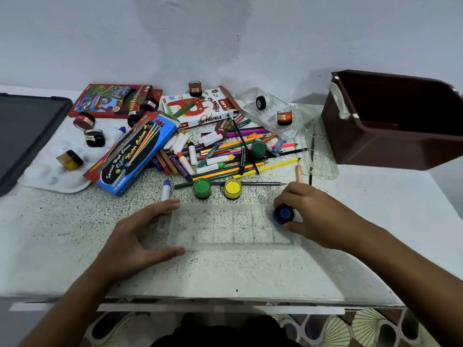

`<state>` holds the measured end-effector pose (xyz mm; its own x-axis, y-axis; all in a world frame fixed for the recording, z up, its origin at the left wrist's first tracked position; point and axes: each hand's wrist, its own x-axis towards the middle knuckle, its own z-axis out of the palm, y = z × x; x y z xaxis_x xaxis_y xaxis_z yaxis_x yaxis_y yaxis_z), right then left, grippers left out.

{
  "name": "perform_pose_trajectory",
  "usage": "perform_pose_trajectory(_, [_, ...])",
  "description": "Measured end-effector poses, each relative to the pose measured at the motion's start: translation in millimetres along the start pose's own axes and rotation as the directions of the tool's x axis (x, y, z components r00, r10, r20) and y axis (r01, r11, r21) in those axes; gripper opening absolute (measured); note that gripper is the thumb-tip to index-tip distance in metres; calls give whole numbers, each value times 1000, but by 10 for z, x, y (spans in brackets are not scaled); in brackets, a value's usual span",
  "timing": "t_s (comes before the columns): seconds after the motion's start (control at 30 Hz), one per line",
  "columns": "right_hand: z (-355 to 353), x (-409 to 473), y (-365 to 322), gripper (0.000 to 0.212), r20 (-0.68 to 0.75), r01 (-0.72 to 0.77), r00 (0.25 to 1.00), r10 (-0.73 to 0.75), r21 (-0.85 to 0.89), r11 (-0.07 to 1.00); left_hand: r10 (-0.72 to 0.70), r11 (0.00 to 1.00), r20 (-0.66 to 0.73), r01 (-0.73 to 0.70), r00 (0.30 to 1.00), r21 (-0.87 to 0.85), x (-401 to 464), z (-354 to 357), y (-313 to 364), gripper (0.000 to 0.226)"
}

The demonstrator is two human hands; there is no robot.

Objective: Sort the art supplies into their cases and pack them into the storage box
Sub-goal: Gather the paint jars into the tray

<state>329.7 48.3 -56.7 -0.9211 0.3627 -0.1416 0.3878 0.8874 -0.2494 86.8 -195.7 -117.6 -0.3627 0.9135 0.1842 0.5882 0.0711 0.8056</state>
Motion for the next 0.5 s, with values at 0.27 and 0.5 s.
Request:
perform_pose_trajectory(0.27, [63, -13, -14, 37, -52, -5, 999, 1, -68, 998, -37, 998, 4, 37, 999, -52, 1, 8, 3, 76])
perform_pose_trajectory(0.5, [106, 1, 5, 40, -91, 6, 996, -13, -80, 997, -68, 994, 0, 68, 998, -90, 0, 8, -11, 75])
